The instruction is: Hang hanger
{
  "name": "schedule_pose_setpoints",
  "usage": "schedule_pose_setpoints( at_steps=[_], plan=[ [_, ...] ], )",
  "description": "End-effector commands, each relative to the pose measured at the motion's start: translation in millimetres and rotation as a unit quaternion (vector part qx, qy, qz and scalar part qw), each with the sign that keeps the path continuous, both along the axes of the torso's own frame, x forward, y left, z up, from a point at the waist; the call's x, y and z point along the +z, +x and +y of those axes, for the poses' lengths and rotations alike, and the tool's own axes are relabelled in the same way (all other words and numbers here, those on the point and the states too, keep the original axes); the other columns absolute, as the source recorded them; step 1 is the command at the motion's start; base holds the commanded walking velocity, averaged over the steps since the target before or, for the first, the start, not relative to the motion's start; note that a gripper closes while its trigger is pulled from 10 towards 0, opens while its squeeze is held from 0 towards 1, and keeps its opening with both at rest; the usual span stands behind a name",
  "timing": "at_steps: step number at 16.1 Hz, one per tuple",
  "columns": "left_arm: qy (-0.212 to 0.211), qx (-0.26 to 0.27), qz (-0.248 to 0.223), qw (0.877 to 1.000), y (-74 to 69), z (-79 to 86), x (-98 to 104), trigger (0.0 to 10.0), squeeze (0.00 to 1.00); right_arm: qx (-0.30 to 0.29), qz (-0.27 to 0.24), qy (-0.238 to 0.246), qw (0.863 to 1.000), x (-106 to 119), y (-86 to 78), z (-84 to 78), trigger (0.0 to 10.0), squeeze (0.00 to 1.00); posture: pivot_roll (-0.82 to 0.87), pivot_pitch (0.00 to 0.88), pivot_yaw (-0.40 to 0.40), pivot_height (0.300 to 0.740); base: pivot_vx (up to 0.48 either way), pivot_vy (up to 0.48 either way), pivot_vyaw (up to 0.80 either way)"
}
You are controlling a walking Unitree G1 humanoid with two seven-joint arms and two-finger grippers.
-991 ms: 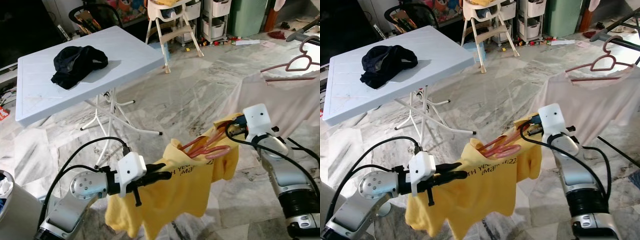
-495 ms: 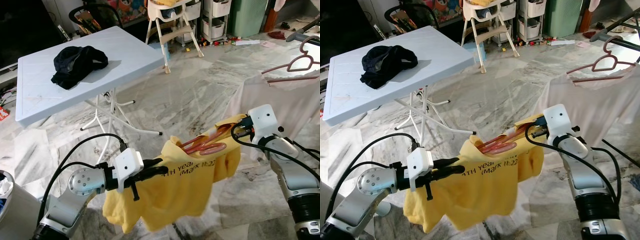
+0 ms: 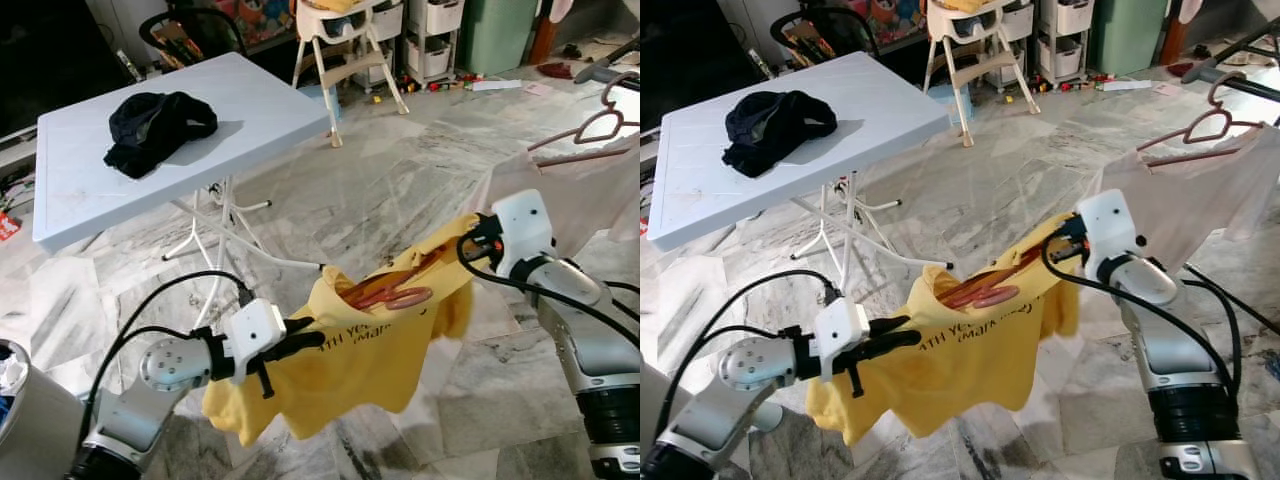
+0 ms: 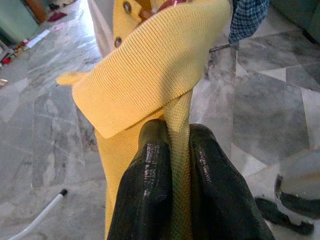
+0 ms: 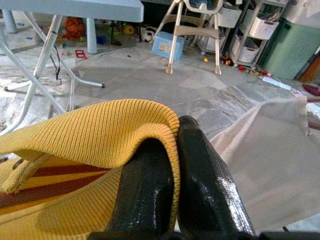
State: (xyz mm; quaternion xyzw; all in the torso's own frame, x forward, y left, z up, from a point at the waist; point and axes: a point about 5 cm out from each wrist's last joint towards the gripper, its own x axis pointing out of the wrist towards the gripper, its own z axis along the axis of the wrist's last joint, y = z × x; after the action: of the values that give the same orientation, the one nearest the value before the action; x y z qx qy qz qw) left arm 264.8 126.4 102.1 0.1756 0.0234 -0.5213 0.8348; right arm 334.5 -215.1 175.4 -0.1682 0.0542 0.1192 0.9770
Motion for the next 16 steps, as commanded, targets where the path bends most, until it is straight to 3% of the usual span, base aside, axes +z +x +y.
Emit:
schedule_pose_setpoints(
  at_steps=[1, 7, 13, 16],
  plan=[
    [0.005, 0.018, -0.016, 1.000, 5.6, 8.6, 7, 0.0, 0.00, -0.005, 0.003, -0.006, 1.000, -2, -0.8, -2.5, 0.0, 0.00, -0.12, 0.057, 0.160, 0.740, 0.000, 0.000, 0.00],
    [-0.028, 0.003, -0.022, 0.999, 4.5, 6.0, 22, 0.0, 0.00, -0.046, 0.026, -0.028, 0.998, -18, 7.3, -17.0, 0.0, 0.00, -0.11, 0.054, 0.160, 0.740, 0.000, 0.000, 0.00],
    [-0.027, -0.047, -0.002, 0.999, -7.3, 6.7, 26, 0.0, 0.00, -0.067, 0.019, -0.021, 0.997, -21, 34.0, -2.5, 0.0, 0.00, -0.09, 0.047, 0.155, 0.740, 0.000, 0.000, 0.00],
    [-0.038, -0.060, 0.005, 0.997, -10.1, 6.6, 32, 0.0, 0.00, -0.073, 0.024, -0.027, 0.997, -27, 37.9, -4.9, 0.0, 0.00, -0.09, 0.045, 0.151, 0.740, 0.000, 0.000, 0.00]
  ],
)
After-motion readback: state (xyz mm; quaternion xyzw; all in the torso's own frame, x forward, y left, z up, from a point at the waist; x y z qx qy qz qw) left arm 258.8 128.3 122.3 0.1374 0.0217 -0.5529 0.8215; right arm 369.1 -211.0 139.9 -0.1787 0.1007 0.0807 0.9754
